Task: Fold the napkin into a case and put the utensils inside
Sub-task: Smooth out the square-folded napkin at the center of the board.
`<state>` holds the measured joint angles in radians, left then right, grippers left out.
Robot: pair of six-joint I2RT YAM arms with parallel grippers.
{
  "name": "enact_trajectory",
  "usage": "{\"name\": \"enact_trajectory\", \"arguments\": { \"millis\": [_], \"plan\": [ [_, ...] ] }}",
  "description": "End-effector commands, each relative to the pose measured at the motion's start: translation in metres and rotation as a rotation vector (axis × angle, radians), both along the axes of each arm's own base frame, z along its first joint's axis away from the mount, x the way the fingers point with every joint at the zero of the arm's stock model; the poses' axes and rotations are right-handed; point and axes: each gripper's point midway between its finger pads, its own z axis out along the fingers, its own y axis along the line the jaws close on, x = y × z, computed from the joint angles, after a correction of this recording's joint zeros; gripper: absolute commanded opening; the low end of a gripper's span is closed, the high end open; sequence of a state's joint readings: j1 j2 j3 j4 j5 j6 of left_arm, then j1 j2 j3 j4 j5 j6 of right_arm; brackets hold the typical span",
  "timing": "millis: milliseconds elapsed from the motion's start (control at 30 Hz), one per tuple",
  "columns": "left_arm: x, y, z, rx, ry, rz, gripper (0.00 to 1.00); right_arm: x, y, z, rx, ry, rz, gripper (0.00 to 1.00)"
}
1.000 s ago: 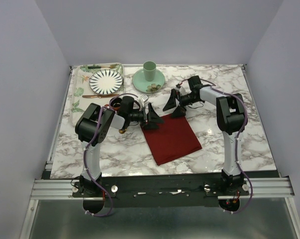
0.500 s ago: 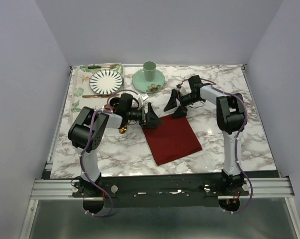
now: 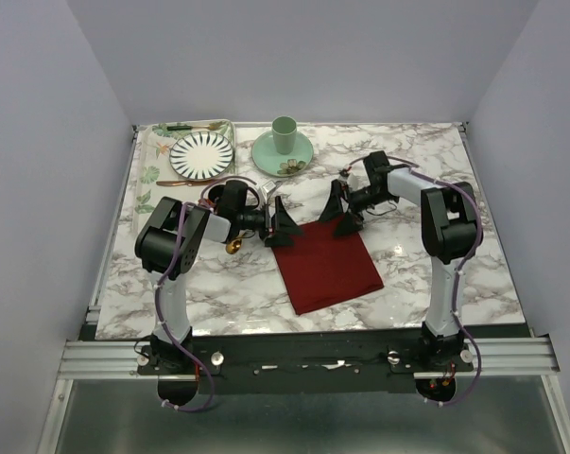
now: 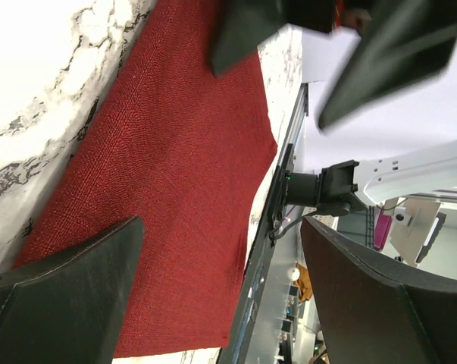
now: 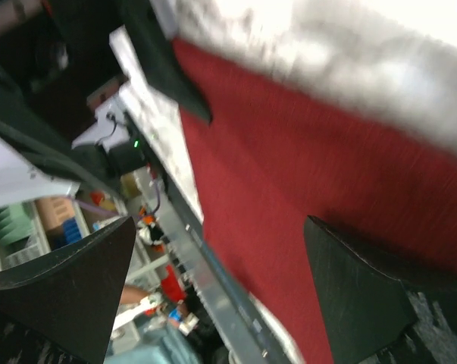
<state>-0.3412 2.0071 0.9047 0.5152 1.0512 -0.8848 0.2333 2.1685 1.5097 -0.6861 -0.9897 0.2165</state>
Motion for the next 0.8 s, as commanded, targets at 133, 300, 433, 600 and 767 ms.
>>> {"name": "enact_trajectory", "arguments": {
  "millis": [133,300,433,600,767],
  "plan": [
    [-0.008,0.009,-0.029,0.062,0.064,0.031,0.99,-0.083,-0.019,0.008,0.049,0.094,0.086,1.00],
    [-0.008,0.009,-0.026,0.064,0.058,0.032,0.99,-0.094,-0.039,-0.020,0.014,0.203,0.054,1.00],
    [-0.009,0.010,-0.024,0.065,0.048,0.029,0.99,-0.082,-0.062,-0.038,-0.008,0.254,0.007,0.98],
    [-0.009,0.007,-0.003,0.045,-0.025,0.005,0.99,-0.081,-0.069,-0.041,-0.025,0.273,0.003,0.97],
    [-0.017,0.017,0.037,0.189,-0.284,-0.103,0.99,-0.069,-0.075,-0.014,-0.078,0.103,0.049,0.93]
  ]
}}
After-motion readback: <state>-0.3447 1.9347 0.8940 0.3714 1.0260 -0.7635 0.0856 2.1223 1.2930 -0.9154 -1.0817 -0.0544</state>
